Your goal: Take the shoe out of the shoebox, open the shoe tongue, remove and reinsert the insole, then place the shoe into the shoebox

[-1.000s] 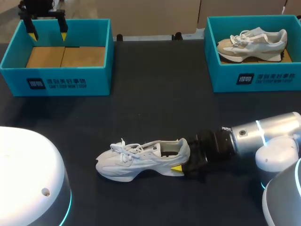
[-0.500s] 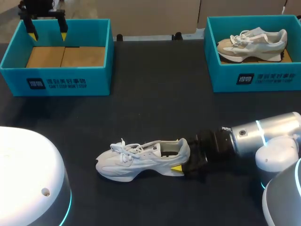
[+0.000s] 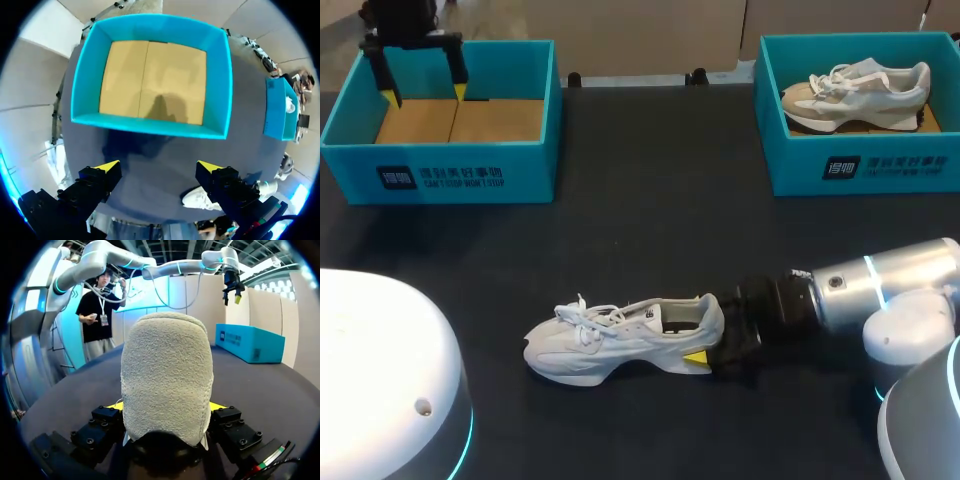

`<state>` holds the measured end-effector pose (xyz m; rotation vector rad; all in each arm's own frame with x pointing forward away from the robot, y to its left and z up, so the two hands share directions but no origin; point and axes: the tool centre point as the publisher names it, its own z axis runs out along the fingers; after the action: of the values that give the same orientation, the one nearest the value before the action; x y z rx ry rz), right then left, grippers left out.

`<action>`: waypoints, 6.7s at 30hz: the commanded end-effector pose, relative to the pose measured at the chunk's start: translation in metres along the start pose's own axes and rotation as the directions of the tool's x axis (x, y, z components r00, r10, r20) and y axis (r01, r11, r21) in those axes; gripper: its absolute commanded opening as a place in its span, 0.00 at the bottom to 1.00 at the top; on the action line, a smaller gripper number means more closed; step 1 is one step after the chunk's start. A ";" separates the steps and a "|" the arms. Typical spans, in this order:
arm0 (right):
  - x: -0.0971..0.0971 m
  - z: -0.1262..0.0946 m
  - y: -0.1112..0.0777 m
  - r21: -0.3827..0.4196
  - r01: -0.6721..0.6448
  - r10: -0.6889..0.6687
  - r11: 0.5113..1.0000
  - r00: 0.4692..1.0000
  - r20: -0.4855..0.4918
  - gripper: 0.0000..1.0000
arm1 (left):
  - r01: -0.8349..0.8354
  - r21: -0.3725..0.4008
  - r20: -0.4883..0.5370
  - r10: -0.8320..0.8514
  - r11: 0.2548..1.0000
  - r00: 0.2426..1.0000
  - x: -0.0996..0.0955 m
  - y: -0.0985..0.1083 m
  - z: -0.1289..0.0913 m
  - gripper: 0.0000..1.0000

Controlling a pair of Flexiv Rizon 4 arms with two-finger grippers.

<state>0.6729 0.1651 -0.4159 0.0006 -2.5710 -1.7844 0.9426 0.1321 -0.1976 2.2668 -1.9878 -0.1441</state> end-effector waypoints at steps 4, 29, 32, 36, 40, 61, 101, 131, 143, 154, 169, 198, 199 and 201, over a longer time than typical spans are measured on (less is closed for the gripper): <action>0.000 0.000 -0.002 0.004 0.000 0.000 1.000 1.000 0.000 0.00 | 0.010 0.052 -0.001 -0.010 0.999 1.000 0.025 0.068 0.020 1.00; 0.000 0.000 -0.002 0.004 0.000 0.000 1.000 1.000 0.000 0.00 | 0.028 -0.052 0.034 -0.026 0.998 0.999 0.110 0.171 0.032 1.00; 0.000 0.000 -0.002 0.004 0.000 0.000 1.000 1.000 0.000 0.00 | 0.028 -0.052 0.034 -0.026 0.998 0.999 0.110 0.171 0.032 1.00; 0.000 0.000 -0.002 0.004 0.000 0.000 1.000 1.000 0.000 0.00 | 0.028 -0.052 0.034 -0.026 0.998 0.999 0.110 0.171 0.032 1.00; 0.000 0.000 -0.002 0.004 0.000 0.000 1.000 1.000 0.000 0.00 | 0.024 -0.047 0.037 -0.022 0.999 0.999 0.111 0.174 0.034 1.00; 0.000 0.000 -0.002 0.004 0.000 0.000 1.000 1.000 0.000 0.00 | -0.100 0.001 0.101 0.099 0.995 0.990 0.181 0.275 0.077 1.00; 0.000 0.000 -0.002 0.004 0.000 0.000 1.000 1.000 0.000 0.00 | -0.069 -0.050 0.268 0.080 0.996 0.960 0.273 0.296 0.175 1.00; 0.000 0.000 -0.002 0.004 0.000 0.000 1.000 1.000 0.000 0.00 | -0.045 -0.059 0.477 0.068 0.997 0.876 0.251 0.298 0.200 1.00; 0.000 0.000 -0.002 0.004 0.000 0.000 1.000 1.000 0.000 0.00 | -0.046 -0.087 0.462 0.082 0.995 0.883 0.240 0.299 0.186 0.51; 0.000 0.000 -0.002 0.004 0.000 0.000 1.000 1.000 0.000 0.00 | -0.087 -0.079 0.431 0.113 0.993 0.895 0.236 0.308 0.180 0.33; 0.000 0.000 -0.002 0.004 0.000 0.000 1.000 1.000 0.000 0.00 | -0.142 -0.059 0.291 0.153 0.988 0.944 0.219 0.308 0.164 0.00; 0.000 0.000 -0.002 0.004 0.000 0.000 1.000 1.000 0.000 0.00 | -0.203 -0.058 -0.282 0.179 0.978 0.943 0.136 0.292 0.169 0.00; 0.000 0.000 -0.002 0.004 0.000 0.000 1.000 1.000 0.000 0.00 | -0.197 -0.065 -0.275 0.173 0.978 0.946 0.134 0.290 0.172 0.00; 0.000 0.000 -0.002 0.004 0.000 0.000 1.000 1.000 0.000 0.00 | -0.190 -0.072 -0.267 0.165 0.979 0.950 0.131 0.288 0.178 0.00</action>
<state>0.6730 0.1653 -0.4160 0.0011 -2.5707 -1.7848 0.6495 -0.0469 -0.3173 2.0291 -2.1599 -0.2042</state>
